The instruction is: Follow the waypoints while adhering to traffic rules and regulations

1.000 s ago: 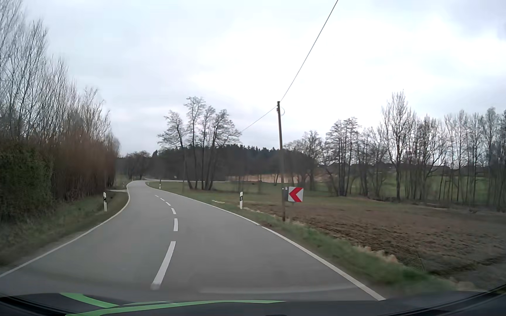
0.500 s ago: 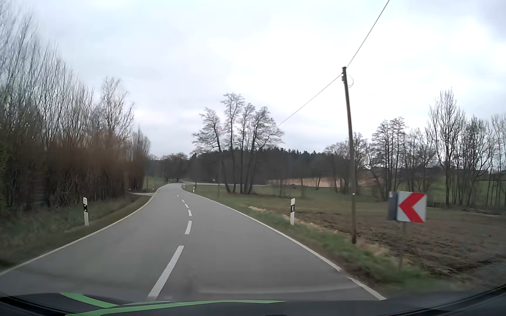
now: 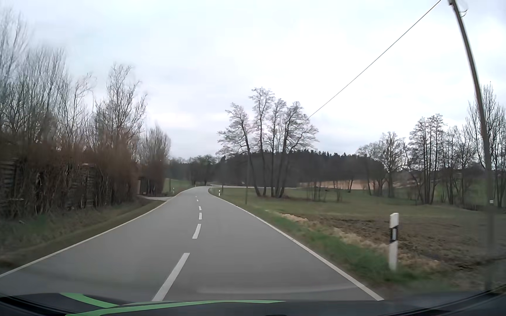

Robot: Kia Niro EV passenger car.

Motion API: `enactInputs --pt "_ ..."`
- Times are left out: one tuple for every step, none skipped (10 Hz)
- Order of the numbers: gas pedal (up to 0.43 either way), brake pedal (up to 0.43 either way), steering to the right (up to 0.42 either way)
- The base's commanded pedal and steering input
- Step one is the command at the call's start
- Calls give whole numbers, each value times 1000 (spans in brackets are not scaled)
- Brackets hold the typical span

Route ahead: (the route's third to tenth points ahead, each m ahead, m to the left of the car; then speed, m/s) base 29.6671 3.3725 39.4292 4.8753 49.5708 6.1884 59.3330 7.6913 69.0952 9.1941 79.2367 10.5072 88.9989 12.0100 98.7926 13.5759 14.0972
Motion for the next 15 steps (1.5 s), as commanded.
enactInputs --pt "280 0 -45" --pt "280 0 -40" --pt "280 0 -37" --pt "287 0 -34" --pt "287 0 -31" --pt "299 0 -29" --pt "299 0 -29" --pt "299 0 -28" --pt "299 0 -28" --pt "299 0 -27" --pt "299 0 -25" --pt "299 0 -23" --pt "299 0 -20" --pt "299 0 -17" --pt "299 0 -16"
